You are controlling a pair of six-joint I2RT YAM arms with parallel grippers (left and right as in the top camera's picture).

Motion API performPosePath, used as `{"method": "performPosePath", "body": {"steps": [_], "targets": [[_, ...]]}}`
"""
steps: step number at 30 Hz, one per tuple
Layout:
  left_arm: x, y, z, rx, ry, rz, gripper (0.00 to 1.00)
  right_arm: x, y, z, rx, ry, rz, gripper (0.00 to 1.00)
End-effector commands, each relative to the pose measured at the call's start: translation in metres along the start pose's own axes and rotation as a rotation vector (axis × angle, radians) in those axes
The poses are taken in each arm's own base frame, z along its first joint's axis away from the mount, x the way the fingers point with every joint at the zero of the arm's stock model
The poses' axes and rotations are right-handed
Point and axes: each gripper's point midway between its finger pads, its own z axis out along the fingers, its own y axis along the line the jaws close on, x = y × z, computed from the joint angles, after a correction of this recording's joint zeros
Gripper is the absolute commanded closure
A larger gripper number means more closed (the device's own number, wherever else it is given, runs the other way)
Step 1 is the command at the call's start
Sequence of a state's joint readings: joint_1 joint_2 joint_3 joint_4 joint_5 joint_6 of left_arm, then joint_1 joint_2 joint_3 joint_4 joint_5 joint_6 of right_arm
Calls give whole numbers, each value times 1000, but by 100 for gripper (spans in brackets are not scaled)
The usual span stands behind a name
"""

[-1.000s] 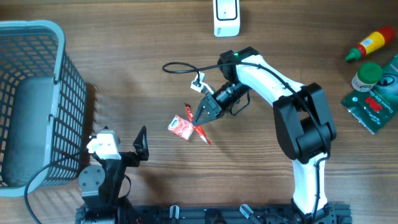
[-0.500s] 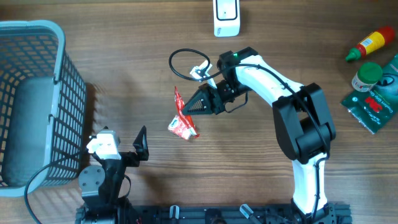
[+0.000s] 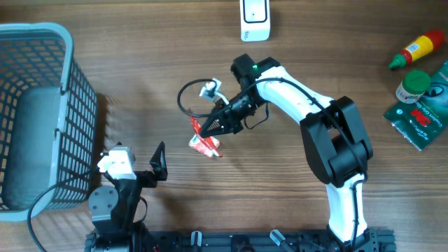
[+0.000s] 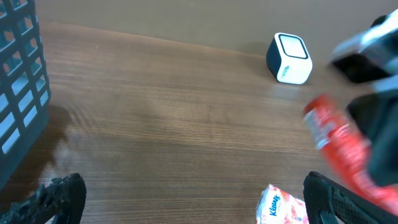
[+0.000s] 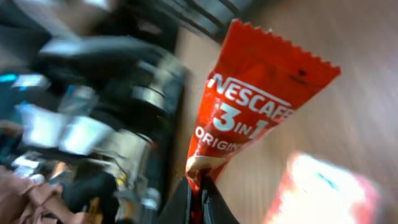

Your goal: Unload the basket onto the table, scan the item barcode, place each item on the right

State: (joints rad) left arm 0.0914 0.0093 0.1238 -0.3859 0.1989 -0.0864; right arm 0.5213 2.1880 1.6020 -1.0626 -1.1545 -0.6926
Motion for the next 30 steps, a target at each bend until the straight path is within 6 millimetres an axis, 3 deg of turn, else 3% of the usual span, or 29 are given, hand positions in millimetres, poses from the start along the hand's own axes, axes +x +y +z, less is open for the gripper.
{"method": "performPosePath", "body": {"steps": [1,4,9,16,17,18,19,20,24,30], "targets": [[3,1,1,-2,3,20,0,40,-54,-21,445,237,318,96],[3,1,1,-2,3,20,0,58,-61,-21,536,325,329,95],[3,1,1,-2,3,20,0,87,-63,-3,552,407,331,96],[3,1,1,-2,3,20,0,91,-66,0,582,404,379,94],[3,1,1,-2,3,20,0,92,-70,-3,615,404,401,83],[3,1,1,-2,3,20,0,94,-74,-7,657,405,429,60],[3,1,1,-2,3,20,0,96,-79,-11,703,407,454,23],[3,1,1,-2,3,20,0,98,-83,-15,739,408,472,0],[3,1,1,-2,3,20,0,104,-99,-41,944,419,547,0],[3,1,1,-2,3,20,0,100,-98,-70,1118,410,613,0]]}}
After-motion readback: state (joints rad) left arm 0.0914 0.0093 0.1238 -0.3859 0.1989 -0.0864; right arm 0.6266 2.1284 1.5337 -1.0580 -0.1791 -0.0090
